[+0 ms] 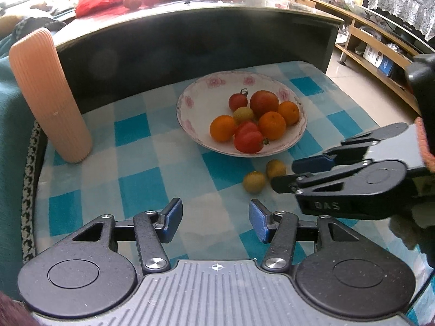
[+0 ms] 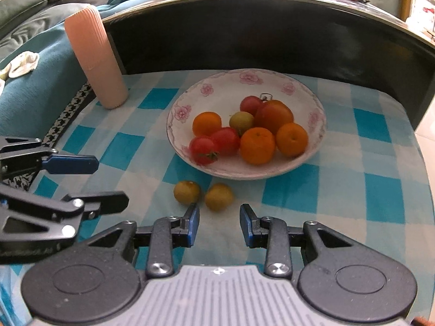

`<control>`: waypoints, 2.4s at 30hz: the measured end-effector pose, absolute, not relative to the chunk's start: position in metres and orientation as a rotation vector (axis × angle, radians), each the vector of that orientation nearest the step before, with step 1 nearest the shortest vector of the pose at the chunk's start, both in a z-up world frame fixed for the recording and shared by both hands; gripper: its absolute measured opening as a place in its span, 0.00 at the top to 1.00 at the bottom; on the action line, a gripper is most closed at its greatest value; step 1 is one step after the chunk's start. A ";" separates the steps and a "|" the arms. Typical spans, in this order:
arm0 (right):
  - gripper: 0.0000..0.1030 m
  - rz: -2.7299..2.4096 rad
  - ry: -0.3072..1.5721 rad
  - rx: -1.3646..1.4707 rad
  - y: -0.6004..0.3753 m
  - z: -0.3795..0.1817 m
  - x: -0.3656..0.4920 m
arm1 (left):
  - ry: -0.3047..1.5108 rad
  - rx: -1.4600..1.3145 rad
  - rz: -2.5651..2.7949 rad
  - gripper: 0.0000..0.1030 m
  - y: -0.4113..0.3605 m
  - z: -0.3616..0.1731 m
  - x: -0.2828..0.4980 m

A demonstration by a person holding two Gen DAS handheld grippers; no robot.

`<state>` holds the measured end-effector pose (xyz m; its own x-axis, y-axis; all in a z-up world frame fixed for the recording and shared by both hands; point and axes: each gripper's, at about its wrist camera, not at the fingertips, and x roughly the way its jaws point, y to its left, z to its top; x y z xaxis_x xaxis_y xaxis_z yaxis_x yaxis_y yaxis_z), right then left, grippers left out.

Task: Organize fruits
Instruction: 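Withdraw both tools from the plate toward the two small brown fruits, then grasp a small brown fruit with the left tool while the right tool grasps the other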

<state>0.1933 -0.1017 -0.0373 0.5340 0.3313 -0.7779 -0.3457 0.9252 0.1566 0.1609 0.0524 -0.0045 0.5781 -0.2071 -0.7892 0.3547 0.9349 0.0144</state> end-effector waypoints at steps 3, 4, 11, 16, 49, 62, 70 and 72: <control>0.55 0.415 0.927 -0.030 -0.097 -0.044 0.198 | 0.904 0.183 -0.333 0.40 0.052 -0.008 0.161; 0.55 0.421 0.926 -0.040 -0.095 -0.046 0.199 | 0.905 0.184 -0.333 0.39 0.052 -0.008 0.161; 0.60 0.422 0.883 -0.089 -0.089 -0.048 0.202 | 0.912 0.191 -0.343 0.39 0.049 -0.014 0.163; 0.60 0.414 0.910 -0.119 -0.087 -0.044 0.198 | 0.902 0.193 -0.376 0.39 0.041 -0.016 0.166; 0.60 0.342 0.986 -0.052 -0.144 -0.042 0.185 | 0.907 0.237 -0.388 0.71 -0.006 -0.038 0.185; 0.60 0.365 1.000 -0.091 -0.137 -0.038 0.163 | 0.945 0.252 -0.399 0.71 0.003 -0.034 0.138; 0.60 0.352 0.986 -0.142 -0.129 -0.039 0.138 | 0.907 0.201 -0.389 0.58 0.012 -0.029 0.142; 0.60 0.361 0.989 -0.126 -0.129 -0.038 0.135 | 0.898 0.197 -0.395 0.56 0.009 -0.028 0.146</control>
